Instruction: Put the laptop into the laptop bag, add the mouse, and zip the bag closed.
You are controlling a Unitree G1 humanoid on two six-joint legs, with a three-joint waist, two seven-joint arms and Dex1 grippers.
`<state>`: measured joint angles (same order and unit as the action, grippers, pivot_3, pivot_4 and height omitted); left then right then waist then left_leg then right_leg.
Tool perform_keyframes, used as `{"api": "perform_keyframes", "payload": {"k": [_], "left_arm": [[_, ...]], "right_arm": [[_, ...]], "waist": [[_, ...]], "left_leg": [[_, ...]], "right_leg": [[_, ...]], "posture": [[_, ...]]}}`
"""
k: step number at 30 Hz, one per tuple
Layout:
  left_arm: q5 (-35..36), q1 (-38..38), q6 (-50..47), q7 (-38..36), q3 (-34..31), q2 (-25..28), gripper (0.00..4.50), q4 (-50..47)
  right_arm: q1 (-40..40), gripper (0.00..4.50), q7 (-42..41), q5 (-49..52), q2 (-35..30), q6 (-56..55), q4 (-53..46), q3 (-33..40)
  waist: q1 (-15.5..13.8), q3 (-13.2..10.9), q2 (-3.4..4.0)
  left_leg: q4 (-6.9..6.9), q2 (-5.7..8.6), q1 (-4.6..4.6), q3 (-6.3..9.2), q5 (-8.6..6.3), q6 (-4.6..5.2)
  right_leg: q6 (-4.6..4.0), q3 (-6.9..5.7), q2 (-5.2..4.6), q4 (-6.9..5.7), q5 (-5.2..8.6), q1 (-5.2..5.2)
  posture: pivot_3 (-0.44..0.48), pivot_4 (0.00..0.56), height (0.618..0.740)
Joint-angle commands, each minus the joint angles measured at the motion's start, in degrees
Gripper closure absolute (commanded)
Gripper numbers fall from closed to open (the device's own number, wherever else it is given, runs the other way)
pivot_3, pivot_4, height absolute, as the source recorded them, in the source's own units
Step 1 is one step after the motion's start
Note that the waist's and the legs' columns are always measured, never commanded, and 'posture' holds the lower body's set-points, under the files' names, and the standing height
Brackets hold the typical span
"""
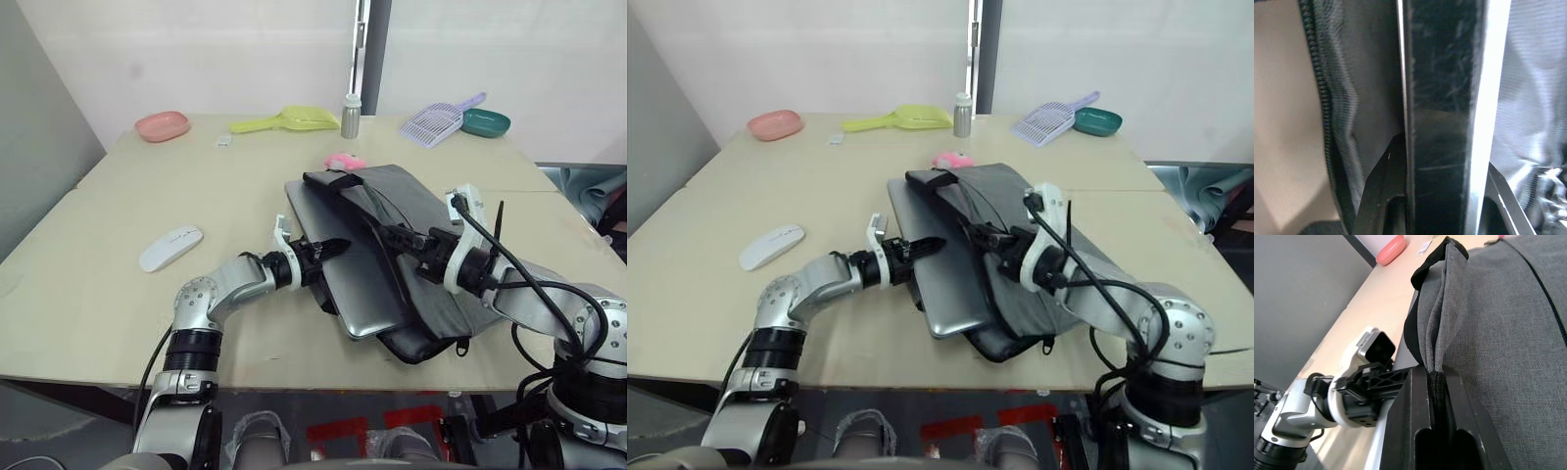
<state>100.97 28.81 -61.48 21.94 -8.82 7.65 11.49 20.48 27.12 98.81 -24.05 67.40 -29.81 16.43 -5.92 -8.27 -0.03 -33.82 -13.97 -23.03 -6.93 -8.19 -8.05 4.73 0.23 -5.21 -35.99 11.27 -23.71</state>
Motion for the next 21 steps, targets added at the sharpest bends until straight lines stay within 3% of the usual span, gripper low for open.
{"api": "perform_keyframes", "payload": {"k": [1,13,16,21], "left_arm": [[0.08,3.12,2.46,-2.81,-1.08,-1.55,3.93,-3.92],[10.83,5.32,9.13,11.16,-1.26,-9.98,3.93,-3.13],[11.73,5.45,7.71,11.41,-0.03,-10.0,3.93,-2.59],[7.37,6.14,4.58,7.68,2.28,-8.6,3.93,-0.83]], "right_arm": [[-0.17,4.47,2.22,5.37,-2.94,-6.61,-1.75,-2.78],[-1.11,4.47,3.16,10.4,-12.17,-16.57,-2.65,-9.02],[-0.99,4.47,3.06,11.02,-13.41,-17.78,-2.68,-9.87],[-0.52,4.47,2.9,11.61,-14.84,-19.34,-2.53,-11.23]], "waist": [[0.02,0.0,0.0],[0.06,-0.01,-0.01],[0.06,0.0,-0.01],[0.13,0.0,-0.01]], "left_leg": [[0.0,0.0,-0.02,0.0,0.0,0.0],[-0.04,0.05,-0.22,0.04,-0.01,0.02],[-0.04,0.06,-0.25,0.04,-0.01,0.02],[-0.05,0.06,-0.24,0.04,0.0,0.03]], "right_leg": [[0.01,0.0,0.0,0.01,-0.01,-0.01],[0.12,-0.02,-0.04,0.16,-0.07,-0.09],[0.13,-0.02,-0.04,0.16,-0.07,-0.12],[0.15,-0.02,-0.04,0.16,-0.08,-0.12]], "posture": [[0.0,0.15,0.74],[0.0,0.15,0.74],[0.0,0.15,0.74],[0.0,0.15,0.74]]}}
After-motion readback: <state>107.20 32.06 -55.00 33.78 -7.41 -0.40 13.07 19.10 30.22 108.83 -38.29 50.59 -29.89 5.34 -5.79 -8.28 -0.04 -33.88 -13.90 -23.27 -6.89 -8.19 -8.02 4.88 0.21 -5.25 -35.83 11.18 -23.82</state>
